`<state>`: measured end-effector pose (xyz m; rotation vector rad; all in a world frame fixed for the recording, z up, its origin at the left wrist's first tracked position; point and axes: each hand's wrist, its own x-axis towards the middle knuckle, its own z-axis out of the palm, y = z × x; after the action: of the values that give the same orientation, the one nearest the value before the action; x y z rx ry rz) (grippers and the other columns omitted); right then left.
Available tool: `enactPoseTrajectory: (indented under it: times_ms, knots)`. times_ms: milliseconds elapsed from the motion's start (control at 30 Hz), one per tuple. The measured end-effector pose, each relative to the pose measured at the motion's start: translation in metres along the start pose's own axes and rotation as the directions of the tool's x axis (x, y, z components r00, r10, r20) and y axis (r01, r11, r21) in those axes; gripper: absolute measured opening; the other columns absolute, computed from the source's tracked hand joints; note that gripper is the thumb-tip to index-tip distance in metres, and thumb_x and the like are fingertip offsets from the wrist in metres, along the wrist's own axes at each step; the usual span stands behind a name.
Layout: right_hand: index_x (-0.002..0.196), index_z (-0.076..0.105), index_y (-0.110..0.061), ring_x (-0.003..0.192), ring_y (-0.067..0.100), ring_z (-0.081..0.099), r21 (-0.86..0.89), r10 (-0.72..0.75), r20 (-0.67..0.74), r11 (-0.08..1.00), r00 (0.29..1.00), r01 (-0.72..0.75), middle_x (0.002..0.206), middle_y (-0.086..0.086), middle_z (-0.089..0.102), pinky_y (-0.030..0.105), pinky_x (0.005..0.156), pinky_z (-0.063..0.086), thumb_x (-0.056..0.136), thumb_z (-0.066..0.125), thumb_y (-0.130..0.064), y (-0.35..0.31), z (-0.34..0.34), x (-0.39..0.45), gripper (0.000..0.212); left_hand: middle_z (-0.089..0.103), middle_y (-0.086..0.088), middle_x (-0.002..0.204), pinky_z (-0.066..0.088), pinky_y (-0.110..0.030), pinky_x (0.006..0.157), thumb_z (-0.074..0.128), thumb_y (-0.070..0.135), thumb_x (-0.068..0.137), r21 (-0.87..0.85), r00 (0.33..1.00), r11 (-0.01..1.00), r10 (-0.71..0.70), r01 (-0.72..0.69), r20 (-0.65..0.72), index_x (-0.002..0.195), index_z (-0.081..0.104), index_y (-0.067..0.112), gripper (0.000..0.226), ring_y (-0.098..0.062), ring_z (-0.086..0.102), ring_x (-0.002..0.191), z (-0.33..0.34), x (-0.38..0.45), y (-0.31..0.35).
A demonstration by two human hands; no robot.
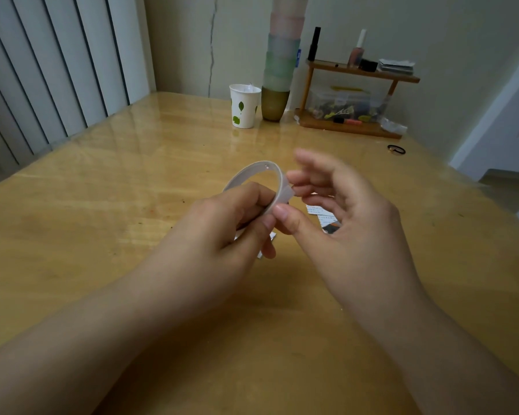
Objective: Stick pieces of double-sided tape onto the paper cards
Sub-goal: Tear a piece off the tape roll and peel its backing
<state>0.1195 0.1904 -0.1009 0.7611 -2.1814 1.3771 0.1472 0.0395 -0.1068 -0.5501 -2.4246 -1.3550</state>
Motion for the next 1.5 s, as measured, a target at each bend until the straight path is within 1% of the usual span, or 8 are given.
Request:
enactPoseTrajectory:
  times_ms: [233,433,533,600,867,1067,1233,1500]
  knots:
    - [0.076,0.069,-0.02,0.093,-0.008,0.057,-0.115,-0.109,-0.053,0.988,0.993,0.103,0.095,-0.017,0.065,0.006,0.08,0.041,0.076,0.074,-0.013,0.001,0.001,-0.001,0.008,0.065,0.015,0.068,0.041,-0.01,0.058,0.047,0.03,0.09,-0.048,0.999,0.998,-0.041,0.041,-0.002,0.09,0.063,0.025,0.017,-0.004,0.063,0.066,0.0,0.001,0.003]
    - [0.093,0.068,-0.021,0.09,0.009,0.065,-0.05,-0.056,-0.049,0.997,0.997,0.054,0.093,-0.01,0.068,0.027,0.079,0.053,0.077,0.07,-0.016,-0.001,0.002,-0.002,0.016,0.061,0.019,0.063,0.037,-0.009,0.053,0.047,0.03,0.094,-0.045,0.998,0.997,-0.061,0.06,-0.024,0.086,0.063,0.024,0.019,-0.002,0.055,0.057,0.0,0.002,0.006]
    - [0.122,0.055,-0.032,0.092,0.006,0.064,-0.03,0.001,-0.005,1.0,1.0,-0.001,0.099,-0.014,0.065,0.016,0.082,0.049,0.078,0.068,-0.021,-0.001,0.002,-0.001,0.047,0.06,0.02,0.061,0.037,-0.009,0.052,0.049,0.025,0.096,-0.044,0.996,0.995,-0.089,0.088,-0.019,0.086,0.063,0.023,0.018,-0.002,0.053,0.055,0.0,0.003,0.006]
    - [0.127,0.056,-0.027,0.094,0.002,0.06,-0.086,-0.039,0.013,0.996,0.999,0.04,0.101,-0.014,0.063,0.012,0.084,0.045,0.08,0.066,-0.02,0.001,0.002,-0.001,0.049,0.06,0.025,0.061,0.037,-0.009,0.052,0.049,0.022,0.094,-0.029,0.996,0.995,-0.092,0.092,-0.011,0.085,0.063,0.021,0.017,-0.002,0.054,0.054,0.001,0.002,0.007]
    - [0.082,0.072,-0.016,0.088,0.002,0.06,-0.168,-0.166,-0.053,0.973,0.985,0.155,0.09,-0.006,0.067,0.014,0.078,0.045,0.079,0.073,-0.014,0.004,0.002,-0.002,0.004,0.058,0.023,0.054,0.037,-0.013,0.048,0.05,0.022,0.091,0.014,0.992,0.994,-0.104,0.105,-0.072,0.078,0.066,0.02,0.021,-0.004,0.052,0.05,0.0,0.002,0.012]
    - [0.077,0.071,-0.015,0.083,0.001,0.056,-0.166,-0.172,-0.036,0.972,0.984,0.164,0.085,-0.007,0.063,0.013,0.074,0.042,0.079,0.071,-0.016,0.001,0.005,-0.003,0.002,0.048,0.016,0.039,0.026,-0.007,0.037,0.053,0.019,0.086,-0.021,0.979,0.992,-0.13,0.128,-0.159,0.062,0.061,0.015,0.025,-0.001,0.043,0.036,0.0,0.002,0.013]
    - [0.076,0.07,-0.017,0.083,-0.007,0.054,-0.108,-0.154,-0.017,0.983,0.988,0.151,0.084,-0.012,0.061,0.007,0.074,0.037,0.077,0.072,-0.015,0.0,0.005,-0.003,0.002,0.054,0.008,0.044,0.027,-0.008,0.039,0.05,0.024,0.075,-0.016,0.981,0.995,-0.102,0.101,-0.167,0.053,0.058,0.018,0.023,-0.003,0.041,0.038,-0.003,0.002,0.01]
    - [0.078,0.07,-0.011,0.082,0.0,0.058,-0.04,-0.199,0.024,0.979,0.98,0.2,0.084,-0.005,0.062,0.008,0.076,0.039,0.078,0.072,-0.005,-0.001,0.002,-0.002,0.007,0.048,0.002,0.043,0.03,-0.012,0.042,0.048,0.019,0.073,-0.251,0.978,0.957,-0.176,0.143,-0.115,0.049,0.056,0.019,0.025,-0.004,0.037,0.042,-0.004,0.005,0.007]
